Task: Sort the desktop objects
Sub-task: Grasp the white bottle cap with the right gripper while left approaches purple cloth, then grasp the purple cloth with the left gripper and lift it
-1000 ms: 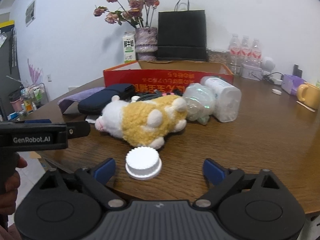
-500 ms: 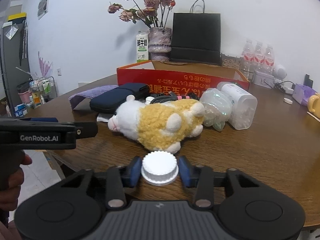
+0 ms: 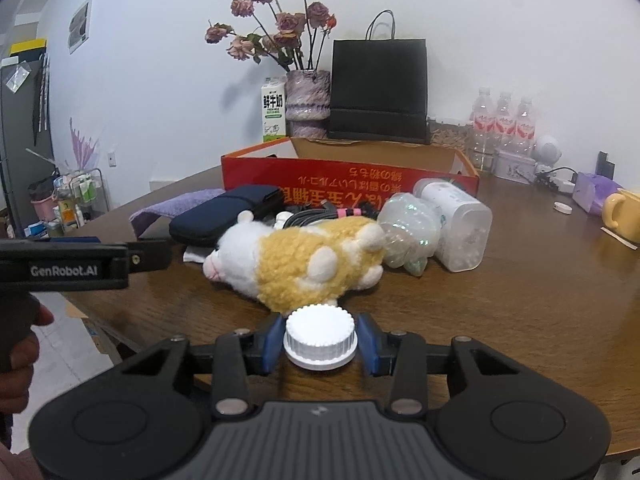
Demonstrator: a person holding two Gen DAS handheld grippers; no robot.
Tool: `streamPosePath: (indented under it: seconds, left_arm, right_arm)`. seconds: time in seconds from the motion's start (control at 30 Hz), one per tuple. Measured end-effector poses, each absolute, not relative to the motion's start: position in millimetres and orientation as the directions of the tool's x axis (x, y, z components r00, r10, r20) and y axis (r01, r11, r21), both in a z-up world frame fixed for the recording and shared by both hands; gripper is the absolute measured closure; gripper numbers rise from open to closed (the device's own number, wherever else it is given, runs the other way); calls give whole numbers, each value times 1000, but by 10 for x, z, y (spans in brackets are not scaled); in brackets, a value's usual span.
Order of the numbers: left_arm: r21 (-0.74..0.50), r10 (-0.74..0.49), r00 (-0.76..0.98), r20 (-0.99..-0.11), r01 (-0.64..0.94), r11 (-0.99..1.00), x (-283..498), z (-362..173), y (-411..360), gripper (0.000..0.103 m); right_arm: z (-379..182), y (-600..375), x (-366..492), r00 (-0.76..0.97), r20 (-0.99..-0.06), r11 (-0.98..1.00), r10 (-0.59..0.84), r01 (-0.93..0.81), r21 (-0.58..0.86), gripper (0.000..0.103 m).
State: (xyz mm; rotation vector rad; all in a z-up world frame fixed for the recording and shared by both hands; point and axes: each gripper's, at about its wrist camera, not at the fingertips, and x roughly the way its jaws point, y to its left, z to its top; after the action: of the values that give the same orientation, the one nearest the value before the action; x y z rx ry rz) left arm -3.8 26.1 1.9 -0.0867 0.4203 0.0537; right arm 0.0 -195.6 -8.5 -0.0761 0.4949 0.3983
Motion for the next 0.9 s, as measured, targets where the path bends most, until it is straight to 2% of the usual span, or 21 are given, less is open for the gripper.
streamPosePath:
  seconds: [0.3,0.47,0.7,0.8,0.9]
  left_arm:
    - [-93,74,922,-381,-118,989,113,256,475,0]
    - [-52,139,913,-385,-172,984,309,375,638,0]
    - [-15,151,865,-479,-180,983,743,350,841,0]
    - [-54,108,847,-521,-159,986,895,289,932,3]
    - [-113,55,824,-564,-143,983,1029,223,1030,12]
  right_arm:
    - [63,-2049,77,834,-439,932,334,-362,21,64]
    - [147,-2088,161,847,-423,937,321,-349,12,64]
    - [247,-2121,299,863,-410,946,296,-324,2,64]
    - [274,-2135,370,866,-408,950,289,-313,9,64]
    - [271,-2128,405,866,-409,950,288,-311,9,64]
